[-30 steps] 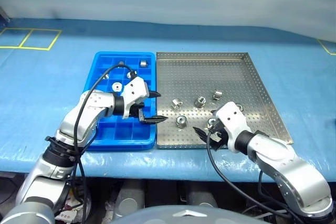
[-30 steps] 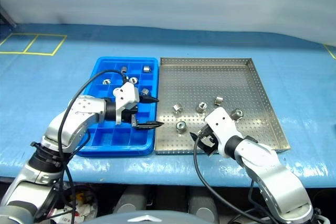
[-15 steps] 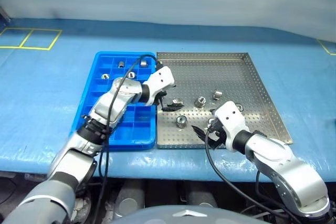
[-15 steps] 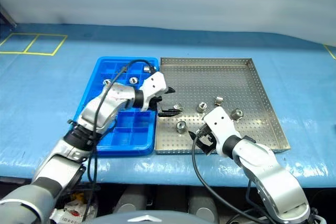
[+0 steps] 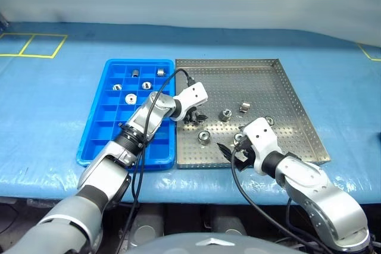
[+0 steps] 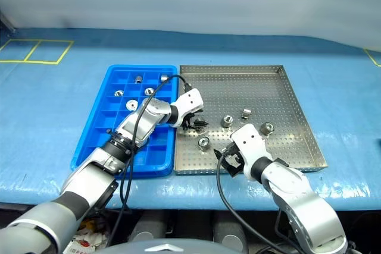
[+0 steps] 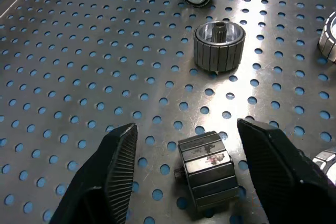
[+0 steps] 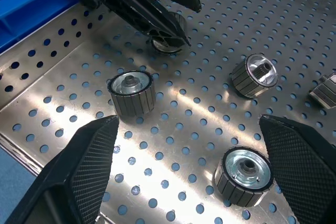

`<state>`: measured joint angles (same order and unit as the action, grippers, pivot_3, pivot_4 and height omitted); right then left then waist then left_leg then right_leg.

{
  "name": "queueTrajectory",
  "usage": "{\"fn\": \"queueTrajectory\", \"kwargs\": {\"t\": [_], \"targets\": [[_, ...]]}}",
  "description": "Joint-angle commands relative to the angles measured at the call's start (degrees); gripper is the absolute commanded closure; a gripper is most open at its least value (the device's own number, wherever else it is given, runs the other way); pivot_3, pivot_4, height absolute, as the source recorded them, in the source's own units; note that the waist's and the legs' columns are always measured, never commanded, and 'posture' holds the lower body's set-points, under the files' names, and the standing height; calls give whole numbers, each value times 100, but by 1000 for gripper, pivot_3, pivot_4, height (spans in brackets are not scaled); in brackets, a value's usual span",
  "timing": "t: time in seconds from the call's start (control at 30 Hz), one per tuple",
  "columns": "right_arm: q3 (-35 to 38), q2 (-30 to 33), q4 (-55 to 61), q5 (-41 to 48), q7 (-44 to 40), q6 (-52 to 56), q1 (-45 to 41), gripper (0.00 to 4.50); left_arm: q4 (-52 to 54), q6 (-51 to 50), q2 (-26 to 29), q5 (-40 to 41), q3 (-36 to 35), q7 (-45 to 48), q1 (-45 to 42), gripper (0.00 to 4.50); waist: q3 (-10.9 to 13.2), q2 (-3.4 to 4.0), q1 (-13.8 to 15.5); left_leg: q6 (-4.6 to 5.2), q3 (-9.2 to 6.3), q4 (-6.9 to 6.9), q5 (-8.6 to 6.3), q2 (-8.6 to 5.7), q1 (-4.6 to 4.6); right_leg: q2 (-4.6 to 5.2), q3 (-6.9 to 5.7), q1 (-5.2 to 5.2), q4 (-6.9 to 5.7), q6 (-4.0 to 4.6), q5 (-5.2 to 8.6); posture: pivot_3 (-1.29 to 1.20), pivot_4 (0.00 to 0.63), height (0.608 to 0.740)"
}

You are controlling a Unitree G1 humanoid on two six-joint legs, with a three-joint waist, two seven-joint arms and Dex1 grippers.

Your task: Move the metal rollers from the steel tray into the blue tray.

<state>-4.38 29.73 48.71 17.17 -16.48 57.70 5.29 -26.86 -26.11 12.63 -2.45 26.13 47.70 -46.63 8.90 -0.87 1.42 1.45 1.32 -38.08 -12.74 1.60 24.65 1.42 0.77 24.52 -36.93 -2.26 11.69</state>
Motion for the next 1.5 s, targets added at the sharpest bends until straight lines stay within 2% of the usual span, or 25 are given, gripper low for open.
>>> {"fn": "queueTrajectory", "kwargs": {"t": [0.03,0.1,0.13,0.33,0.47,0.63,0.93,1.13,1.37,1.43,1.5], "targets": [[113,-15,242,-10,24,-109,-47,0,61,107,59,-127,56,217,-108,2979,0,0,-3,0,-1,0,0,0,0,0,0,0,0,0,0,62,150,740],[97,-26,221,-9,24,-113,-77,0,169,74,75,-108,6,313,-70,3633,0,0,-11,0,-1,0,0,0,0,0,1,0,0,0,0,71,150,740],[87,-28,214,-11,24,-114,-91,0,219,63,78,-92,-48,313,-55,3758,0,0,-13,0,-1,0,0,0,0,0,1,0,0,0,0,71,150,740],[44,-23,173,-15,2,-119,-178,0,826,-221,-122,416,-1154,-487,45,3756,0,-1,-7,0,-8,-1,0,1,3,0,0,2,-1,-2,-1,82,150,740],[-99,-43,91,-12,-21,-111,-350,0,1715,-450,-218,819,-2157,-1316,302,3756,0,0,5,0,-7,-2,0,0,2,1,3,0,1,-27,-16,114,150,740],[-337,-114,-91,-43,-26,-132,-637,0,2872,-253,-48,724,-2810,-2231,949,3756,-1,1,11,1,-7,2,0,2,-3,0,4,-1,-1,-37,-23,138,150,740],[-836,-228,-539,-161,-207,-342,-1179,0,4500,-621,166,311,-3468,-3617,2520,3756,-1,-2,203,1,-7,-2,0,0,-6,6,4,-7,3,-42,-29,237,150,740],[-1023,-234,-789,-195,-357,-476,-1425,0,4558,-751,134,150,-3499,-4018,3124,3756,-1,-3,411,5,-10,-6,5,-1,-7,7,-2,-11,3,-16,-14,276,150,740],[-1047,-271,-847,-223,-355,-523,-1473,0,4015,-677,52,280,-3569,-4123,3164,3756,-2,-5,505,6,-11,-6,5,-2,-3,11,-5,-10,5,-15,-15,260,150,740],[-999,-288,-791,-232,-312,-503,-1416,0,3832,-709,42,333,-3580,-4110,3144,3042,-2,-5,502,6,-11,-5,5,-2,-3,10,-5,-9,5,-14,-15,260,150,740],[-954,-303,-726,-252,-260,-465,-1350,0,3661,-714,85,297,-3525,-4107,3130,2523,-2,-5,493,6,-11,-5,5,-2,-1,9,-6,-8,5,-14,-15,246,150,740]]}}
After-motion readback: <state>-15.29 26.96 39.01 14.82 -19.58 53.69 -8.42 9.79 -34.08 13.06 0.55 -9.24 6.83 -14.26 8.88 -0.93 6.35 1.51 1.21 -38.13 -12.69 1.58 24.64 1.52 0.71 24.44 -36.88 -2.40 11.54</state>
